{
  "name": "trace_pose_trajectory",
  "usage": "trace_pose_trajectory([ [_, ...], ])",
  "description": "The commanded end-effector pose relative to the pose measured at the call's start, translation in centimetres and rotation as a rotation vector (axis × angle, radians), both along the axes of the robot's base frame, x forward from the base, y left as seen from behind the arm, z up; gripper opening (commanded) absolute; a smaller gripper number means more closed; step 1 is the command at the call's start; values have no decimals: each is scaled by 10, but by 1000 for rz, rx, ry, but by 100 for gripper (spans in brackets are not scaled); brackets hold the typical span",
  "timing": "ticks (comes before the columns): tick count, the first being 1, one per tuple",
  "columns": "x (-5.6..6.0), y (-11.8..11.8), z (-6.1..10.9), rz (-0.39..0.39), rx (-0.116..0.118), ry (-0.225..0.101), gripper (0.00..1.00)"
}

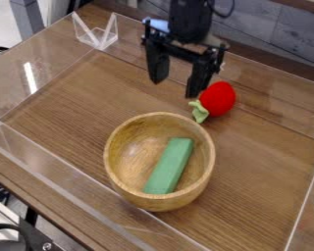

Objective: Remove the green stick from the brown bowl and put it on the table

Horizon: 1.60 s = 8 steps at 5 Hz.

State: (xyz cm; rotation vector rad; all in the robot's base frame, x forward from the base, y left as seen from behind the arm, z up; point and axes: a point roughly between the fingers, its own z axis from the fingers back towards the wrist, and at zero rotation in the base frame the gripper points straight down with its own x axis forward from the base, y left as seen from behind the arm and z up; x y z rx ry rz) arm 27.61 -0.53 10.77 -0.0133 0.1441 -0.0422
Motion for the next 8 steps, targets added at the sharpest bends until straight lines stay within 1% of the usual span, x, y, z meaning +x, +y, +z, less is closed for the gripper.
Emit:
trace_pose_trajectory([
  [1, -18, -11, 8, -41, -7, -39, 100],
  [2, -37, -20, 6, -60, -11, -48, 100],
  [3, -45, -17, 6, -36, -14, -58, 100],
  [4, -49, -13, 3, -8, -16, -56, 100],
  [5, -55, -14, -7, 75, -18, -63, 100],
  [6, -60, -16, -19, 152, -22, -71, 100],
  [7, -57, -20, -28, 147, -31, -91, 100],
  [8, -53, -21, -33, 138, -37, -99, 100],
])
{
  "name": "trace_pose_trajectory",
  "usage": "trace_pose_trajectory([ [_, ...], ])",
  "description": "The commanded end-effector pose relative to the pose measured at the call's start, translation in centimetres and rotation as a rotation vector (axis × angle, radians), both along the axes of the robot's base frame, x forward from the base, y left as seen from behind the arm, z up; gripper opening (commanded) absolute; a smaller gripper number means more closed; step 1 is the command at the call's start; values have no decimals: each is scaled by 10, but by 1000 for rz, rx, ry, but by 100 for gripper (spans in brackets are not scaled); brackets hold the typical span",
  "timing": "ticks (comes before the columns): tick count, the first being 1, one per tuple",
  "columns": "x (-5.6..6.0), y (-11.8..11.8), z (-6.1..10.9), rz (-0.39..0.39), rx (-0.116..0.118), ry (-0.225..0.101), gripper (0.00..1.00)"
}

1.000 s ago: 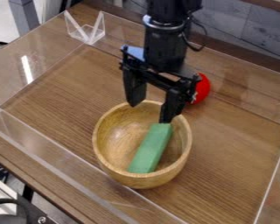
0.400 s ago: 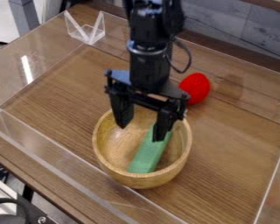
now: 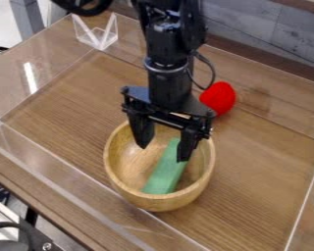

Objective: Remove the green stick from the brown bowl and put it on the table

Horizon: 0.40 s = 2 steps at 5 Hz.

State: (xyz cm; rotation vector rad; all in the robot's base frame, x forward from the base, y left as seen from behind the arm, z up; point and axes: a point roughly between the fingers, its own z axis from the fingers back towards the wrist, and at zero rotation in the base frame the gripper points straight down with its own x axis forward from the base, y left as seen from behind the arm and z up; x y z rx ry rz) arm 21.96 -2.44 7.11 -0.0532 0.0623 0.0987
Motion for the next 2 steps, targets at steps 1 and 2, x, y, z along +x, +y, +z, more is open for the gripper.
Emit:
trace_pose_trajectory([
  [1, 4, -5, 6, -12, -7, -24, 0],
  [2, 4, -8, 9, -17, -9, -27, 0],
])
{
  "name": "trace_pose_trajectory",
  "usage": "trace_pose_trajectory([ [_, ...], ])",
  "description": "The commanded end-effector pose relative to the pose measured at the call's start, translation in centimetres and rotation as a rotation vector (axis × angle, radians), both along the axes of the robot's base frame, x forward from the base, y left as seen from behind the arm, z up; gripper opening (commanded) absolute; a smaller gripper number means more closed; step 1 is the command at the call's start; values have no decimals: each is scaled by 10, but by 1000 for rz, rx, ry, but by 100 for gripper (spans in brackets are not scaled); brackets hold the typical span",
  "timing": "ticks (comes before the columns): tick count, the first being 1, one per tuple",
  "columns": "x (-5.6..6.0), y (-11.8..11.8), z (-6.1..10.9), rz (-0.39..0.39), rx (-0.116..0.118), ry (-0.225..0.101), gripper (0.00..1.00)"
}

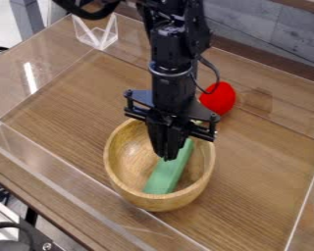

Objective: Remove the green stick from the brown bowl and put it on the table

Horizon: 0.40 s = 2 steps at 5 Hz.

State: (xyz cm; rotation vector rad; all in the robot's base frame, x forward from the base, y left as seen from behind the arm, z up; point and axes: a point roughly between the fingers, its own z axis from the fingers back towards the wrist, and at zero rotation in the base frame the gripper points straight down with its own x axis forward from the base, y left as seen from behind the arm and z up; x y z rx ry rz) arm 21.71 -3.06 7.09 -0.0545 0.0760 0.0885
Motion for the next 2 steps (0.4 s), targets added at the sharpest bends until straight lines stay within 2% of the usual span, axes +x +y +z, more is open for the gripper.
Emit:
trace_pose_trajectory([
  [1, 0, -3, 3, 34, -13, -48, 0],
  [2, -5, -4, -3, 58, -23, -63, 0],
])
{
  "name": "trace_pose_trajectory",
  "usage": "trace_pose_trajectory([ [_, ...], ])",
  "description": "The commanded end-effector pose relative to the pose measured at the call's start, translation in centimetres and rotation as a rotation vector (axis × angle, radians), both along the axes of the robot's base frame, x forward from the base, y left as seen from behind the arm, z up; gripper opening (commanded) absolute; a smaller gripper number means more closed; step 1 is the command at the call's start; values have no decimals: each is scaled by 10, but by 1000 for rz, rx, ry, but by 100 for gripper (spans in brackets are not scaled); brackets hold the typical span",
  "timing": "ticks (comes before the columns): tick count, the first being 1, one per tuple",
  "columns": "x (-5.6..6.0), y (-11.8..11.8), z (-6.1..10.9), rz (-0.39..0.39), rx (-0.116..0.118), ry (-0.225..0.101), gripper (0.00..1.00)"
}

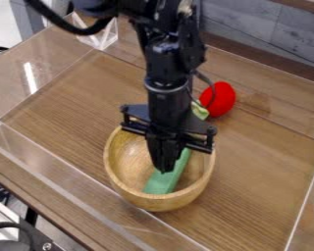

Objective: Remove the green stick from the brown bowl and put it on the table

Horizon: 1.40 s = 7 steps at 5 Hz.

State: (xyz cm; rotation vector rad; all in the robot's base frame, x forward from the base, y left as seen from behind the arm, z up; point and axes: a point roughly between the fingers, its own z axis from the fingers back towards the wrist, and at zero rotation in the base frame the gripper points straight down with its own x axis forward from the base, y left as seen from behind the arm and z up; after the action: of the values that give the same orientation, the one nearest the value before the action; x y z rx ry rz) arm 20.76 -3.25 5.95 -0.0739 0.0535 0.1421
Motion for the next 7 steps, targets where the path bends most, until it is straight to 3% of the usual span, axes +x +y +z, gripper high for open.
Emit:
trace_pose_trajectory([
  [1, 2, -2, 2, 17, -11, -57, 0],
  [3, 6, -4, 0, -21, -19, -79, 0],
  [5, 13, -10, 8, 37, -19, -95, 0],
  [6, 12, -4, 6, -41, -25, -100, 0],
  [7, 17, -16, 10, -58, -27, -120, 0],
])
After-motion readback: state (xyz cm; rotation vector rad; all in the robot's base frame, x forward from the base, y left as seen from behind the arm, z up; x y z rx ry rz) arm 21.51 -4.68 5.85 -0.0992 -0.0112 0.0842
